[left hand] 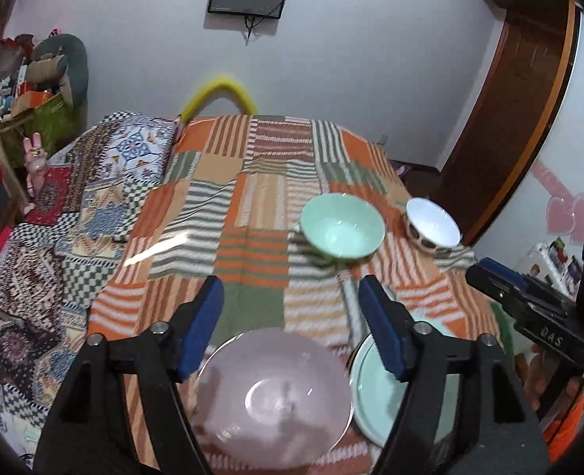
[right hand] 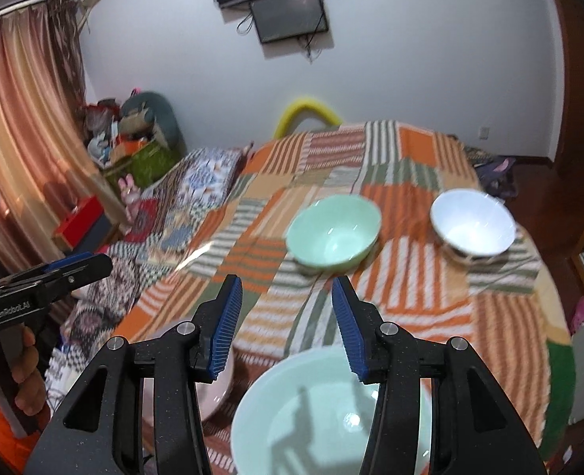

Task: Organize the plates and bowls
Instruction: 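Move both grippers to the mint green bowl rim and close them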

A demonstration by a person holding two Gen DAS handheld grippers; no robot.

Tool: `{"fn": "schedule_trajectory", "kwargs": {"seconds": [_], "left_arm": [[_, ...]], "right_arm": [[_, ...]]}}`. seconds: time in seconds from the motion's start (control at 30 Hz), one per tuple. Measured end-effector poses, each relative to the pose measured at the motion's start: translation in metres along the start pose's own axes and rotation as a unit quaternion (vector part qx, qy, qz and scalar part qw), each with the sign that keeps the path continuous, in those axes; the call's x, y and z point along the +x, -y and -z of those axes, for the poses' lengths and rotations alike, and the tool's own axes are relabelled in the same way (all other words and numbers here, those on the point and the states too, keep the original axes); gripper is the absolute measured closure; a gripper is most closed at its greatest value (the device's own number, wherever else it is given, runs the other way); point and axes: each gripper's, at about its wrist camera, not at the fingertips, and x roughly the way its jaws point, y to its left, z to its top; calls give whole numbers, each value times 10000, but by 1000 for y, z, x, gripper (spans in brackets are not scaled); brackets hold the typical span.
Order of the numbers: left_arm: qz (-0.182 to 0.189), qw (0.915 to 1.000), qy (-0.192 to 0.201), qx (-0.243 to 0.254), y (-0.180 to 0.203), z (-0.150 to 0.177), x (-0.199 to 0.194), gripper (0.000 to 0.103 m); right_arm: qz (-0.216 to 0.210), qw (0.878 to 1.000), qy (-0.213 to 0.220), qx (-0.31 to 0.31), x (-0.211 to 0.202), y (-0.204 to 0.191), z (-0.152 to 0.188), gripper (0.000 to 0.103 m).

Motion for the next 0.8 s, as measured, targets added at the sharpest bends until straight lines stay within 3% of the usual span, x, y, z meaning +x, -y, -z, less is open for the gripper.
{"fn": "schedule_trajectory", "kwargs": {"seconds": [0.1,0.27,0.4,0.57,0.8], "left_arm": [[92,9999,-75,-49,4,-18,19,27],[29,9996,-293,22,12,-40,62,25],[-51,9981,-608,55,16,-51,107,25],[133,9942,-1062,-105,11,-56,159,25],[35,9921,-1251,-11,8,-61,215,26]], "right_arm": [[79,9998,155,85,0,10,-11,46],[196,9993,259,178,12,24,-26,44],[251,9992,73,301,36,37,-34,44],[388,9985,-182,345,68,51,-38,44],[439,9954,-657,534,111,73,-37,44]]}}
